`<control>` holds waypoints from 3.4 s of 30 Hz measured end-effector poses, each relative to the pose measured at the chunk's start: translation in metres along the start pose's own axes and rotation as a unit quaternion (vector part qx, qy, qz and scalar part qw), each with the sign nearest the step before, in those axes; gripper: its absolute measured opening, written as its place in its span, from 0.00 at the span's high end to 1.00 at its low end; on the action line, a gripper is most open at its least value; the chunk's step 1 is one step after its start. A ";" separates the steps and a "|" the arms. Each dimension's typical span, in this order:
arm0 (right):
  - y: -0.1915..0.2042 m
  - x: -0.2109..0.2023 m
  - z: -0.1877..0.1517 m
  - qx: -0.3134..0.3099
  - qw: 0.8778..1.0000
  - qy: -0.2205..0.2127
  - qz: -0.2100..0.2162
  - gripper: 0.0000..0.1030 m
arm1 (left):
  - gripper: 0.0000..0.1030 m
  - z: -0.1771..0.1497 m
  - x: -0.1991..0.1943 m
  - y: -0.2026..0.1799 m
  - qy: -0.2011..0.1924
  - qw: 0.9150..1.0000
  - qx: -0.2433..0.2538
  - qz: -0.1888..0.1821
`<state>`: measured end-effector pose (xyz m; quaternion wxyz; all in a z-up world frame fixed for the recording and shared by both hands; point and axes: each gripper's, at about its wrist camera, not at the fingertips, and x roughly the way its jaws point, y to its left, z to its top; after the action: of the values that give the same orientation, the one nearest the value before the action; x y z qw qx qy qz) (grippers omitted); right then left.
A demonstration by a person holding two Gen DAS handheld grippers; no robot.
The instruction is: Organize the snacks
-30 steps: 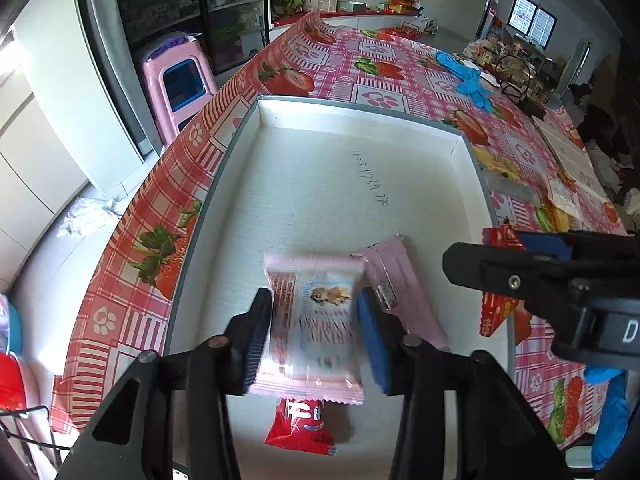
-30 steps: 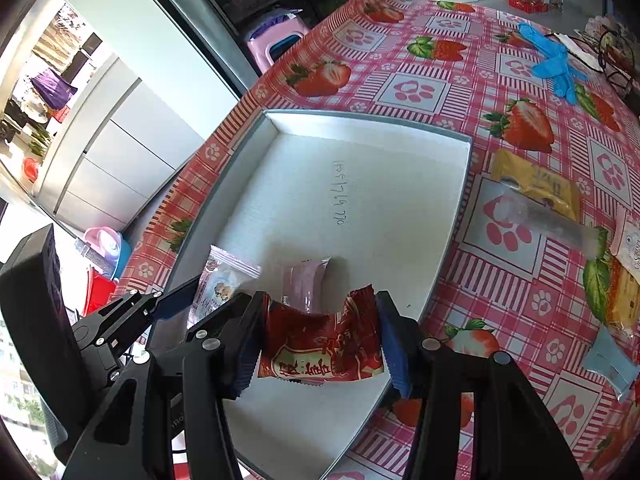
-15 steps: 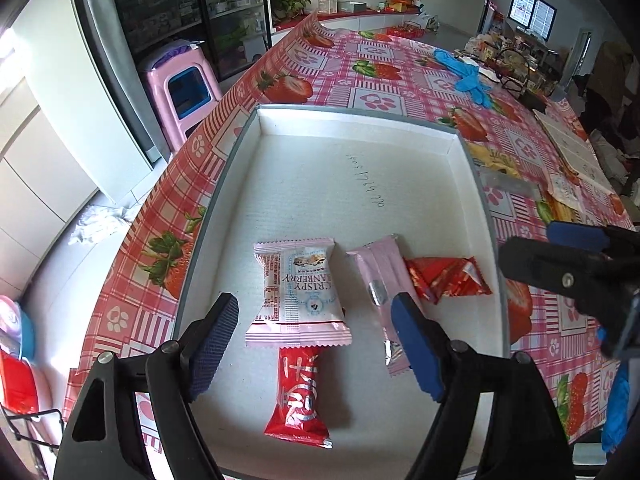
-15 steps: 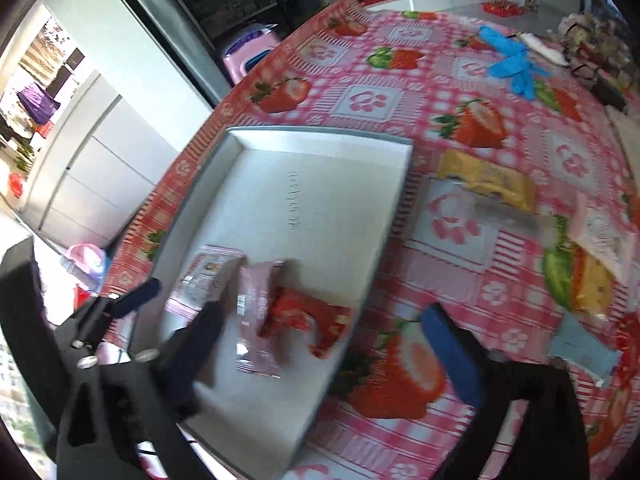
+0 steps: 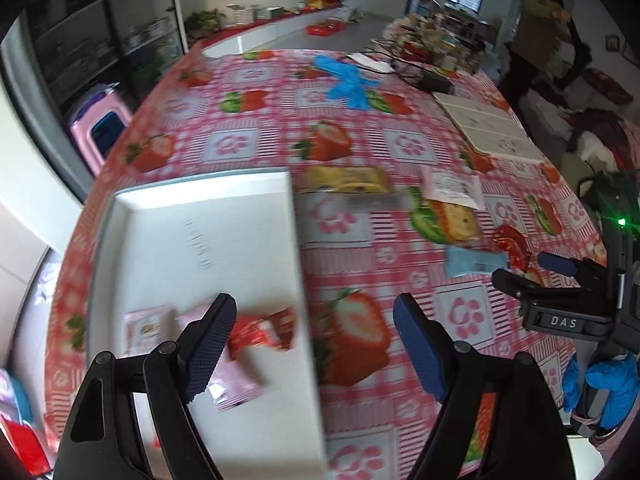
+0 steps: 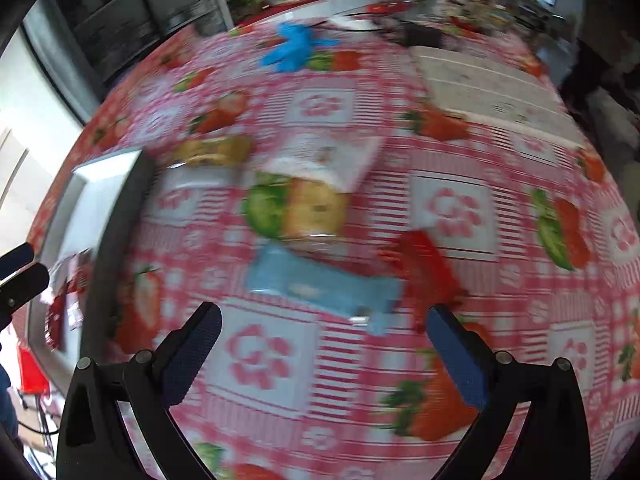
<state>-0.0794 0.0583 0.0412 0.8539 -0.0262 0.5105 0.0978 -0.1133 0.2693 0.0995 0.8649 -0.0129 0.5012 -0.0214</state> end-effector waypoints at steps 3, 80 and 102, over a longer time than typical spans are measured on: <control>-0.036 -0.001 -0.001 0.039 0.999 -0.003 -0.006 0.00 | 0.19 0.018 0.018 -0.033 -0.006 0.999 0.032 0.010; -0.099 -0.003 -0.082 -0.009 0.995 -0.086 -0.052 0.00 | 0.13 -0.057 0.063 -0.078 -0.008 0.999 0.042 0.032; -0.079 0.004 -0.074 -0.012 0.996 -0.075 -0.056 0.00 | 0.00 -0.057 0.085 -0.081 -0.061 0.997 0.017 0.035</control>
<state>-0.1259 -0.0287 -0.0022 0.8935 -0.0578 0.4415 0.0578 -0.1226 0.1838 0.0015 0.8941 0.0185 0.4475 0.0011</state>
